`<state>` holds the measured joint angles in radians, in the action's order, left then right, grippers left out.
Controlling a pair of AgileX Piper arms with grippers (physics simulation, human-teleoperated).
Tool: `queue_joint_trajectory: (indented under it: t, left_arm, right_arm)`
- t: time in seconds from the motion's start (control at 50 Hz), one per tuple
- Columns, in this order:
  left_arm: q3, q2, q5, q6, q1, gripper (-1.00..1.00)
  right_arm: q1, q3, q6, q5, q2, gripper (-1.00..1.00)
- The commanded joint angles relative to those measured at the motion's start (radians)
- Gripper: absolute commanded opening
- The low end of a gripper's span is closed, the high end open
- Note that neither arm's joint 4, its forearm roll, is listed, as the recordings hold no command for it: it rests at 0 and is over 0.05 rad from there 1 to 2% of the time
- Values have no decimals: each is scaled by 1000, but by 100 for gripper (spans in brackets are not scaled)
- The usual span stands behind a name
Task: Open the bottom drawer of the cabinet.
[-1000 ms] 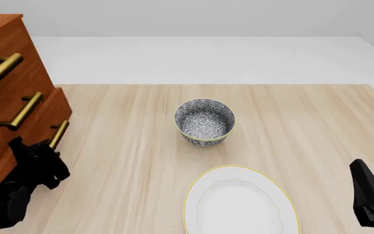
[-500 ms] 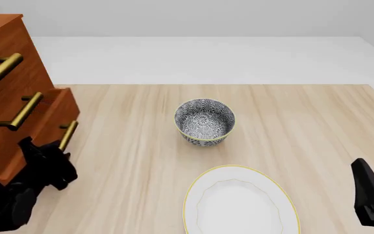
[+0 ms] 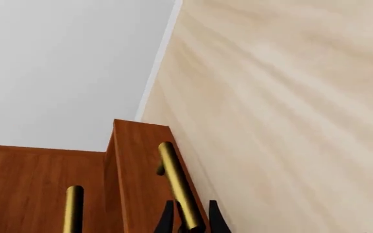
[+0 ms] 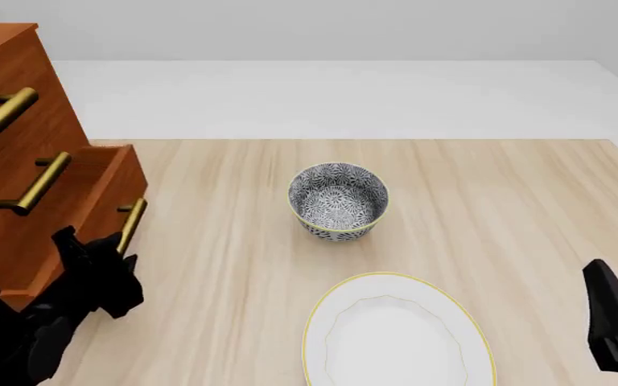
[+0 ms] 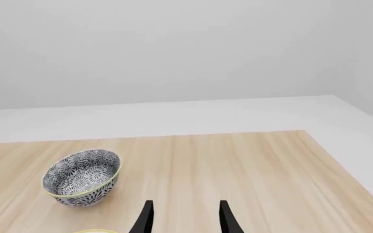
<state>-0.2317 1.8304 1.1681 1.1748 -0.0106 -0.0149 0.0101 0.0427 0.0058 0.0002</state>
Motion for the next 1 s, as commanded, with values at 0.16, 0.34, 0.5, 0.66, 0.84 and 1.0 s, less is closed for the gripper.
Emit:
queue_joint_trajectory:
  t: [0.16, 0.34, 0.5, 0.66, 0.84, 1.0]
  left_arm:
    - [20, -44, 52, 21, -99, -100]
    - [6, -32, 52, 27, -119, -100]
    - [-7, -19, 52, 26, -132, -100]
    - [-24, 2, 52, 24, -145, -100]
    - [-42, 17, 52, 29, -163, -100]
    - [-57, 33, 52, 28, -175, -100]
  right_arm:
    - [-5, 7, 1, 5, 0, 100]
    - [-6, 8, 3, 3, 0, 100]
    - [-6, 4, 3, 1, 0, 100]
    - [-5, 2, 1, 0, 0, 100]
    - [-7, 3, 3, 2, 0, 100]
    - [-11, 7, 3, 4, 0, 100]
